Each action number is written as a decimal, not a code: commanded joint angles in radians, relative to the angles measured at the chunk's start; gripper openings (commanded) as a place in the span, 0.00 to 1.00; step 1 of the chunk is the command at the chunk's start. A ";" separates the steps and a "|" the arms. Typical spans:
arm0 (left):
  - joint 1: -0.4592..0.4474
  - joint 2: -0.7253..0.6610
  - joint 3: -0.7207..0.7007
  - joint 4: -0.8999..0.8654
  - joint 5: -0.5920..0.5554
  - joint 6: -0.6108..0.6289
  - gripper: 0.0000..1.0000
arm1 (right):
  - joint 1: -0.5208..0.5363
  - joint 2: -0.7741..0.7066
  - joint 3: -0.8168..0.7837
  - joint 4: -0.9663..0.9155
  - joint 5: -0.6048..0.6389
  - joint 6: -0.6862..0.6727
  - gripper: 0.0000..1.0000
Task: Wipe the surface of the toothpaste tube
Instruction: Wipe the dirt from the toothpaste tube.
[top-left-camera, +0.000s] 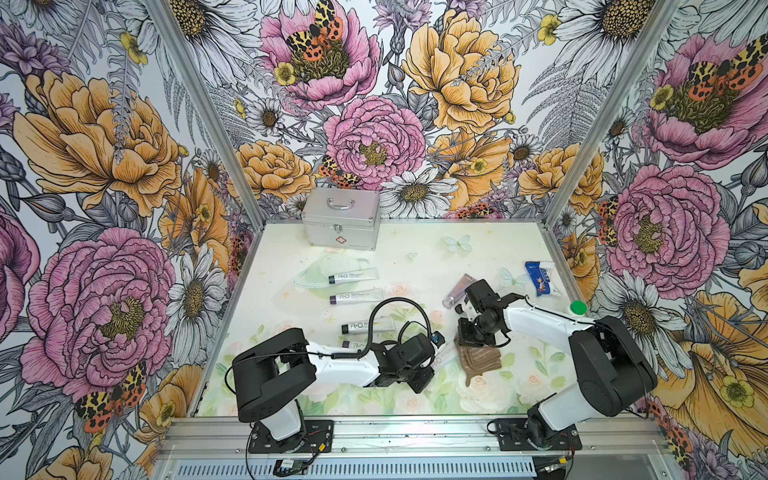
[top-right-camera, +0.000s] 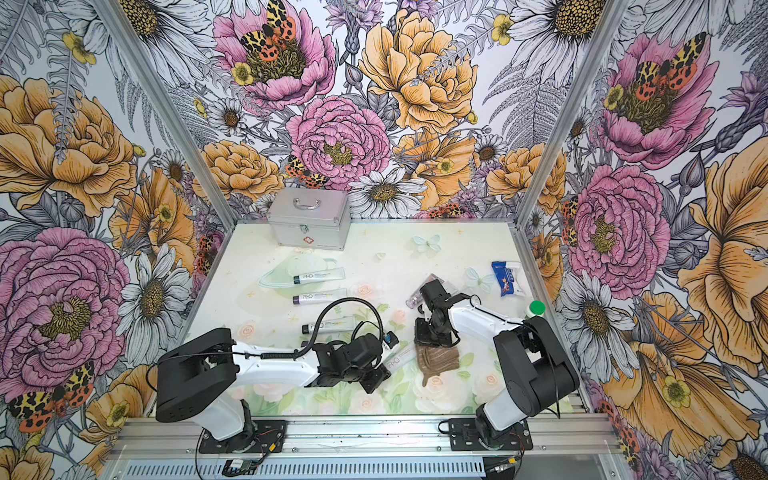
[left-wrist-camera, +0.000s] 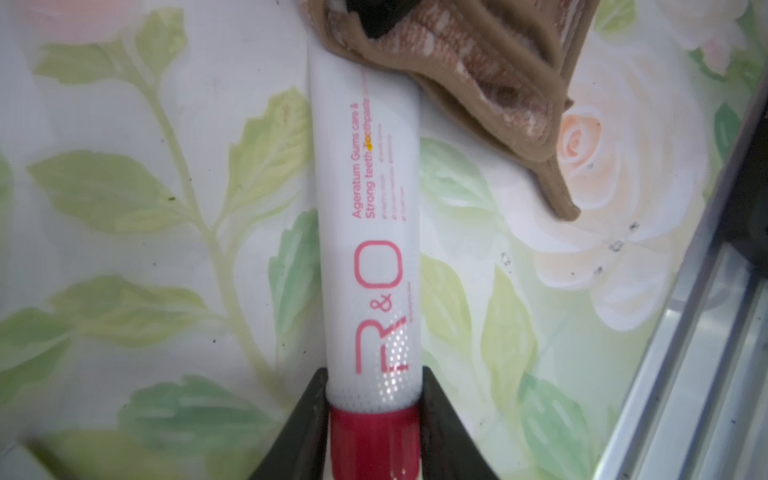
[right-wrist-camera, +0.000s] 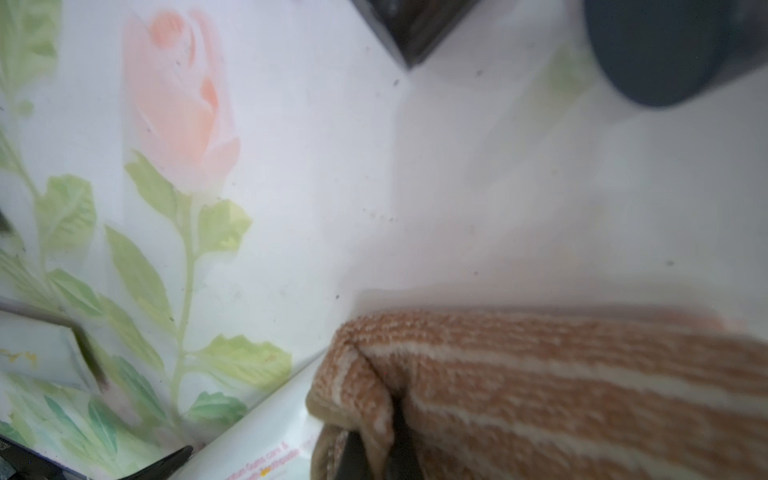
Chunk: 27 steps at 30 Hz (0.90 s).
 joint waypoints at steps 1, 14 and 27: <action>0.014 0.001 0.001 0.004 -0.021 0.002 0.35 | 0.029 -0.002 0.007 -0.048 0.016 0.001 0.00; 0.020 0.023 0.019 0.007 -0.019 0.014 0.34 | 0.155 -0.055 -0.062 -0.014 -0.046 0.090 0.00; 0.020 -0.032 -0.020 0.003 -0.026 0.004 0.35 | -0.015 -0.001 -0.031 -0.055 0.099 -0.017 0.00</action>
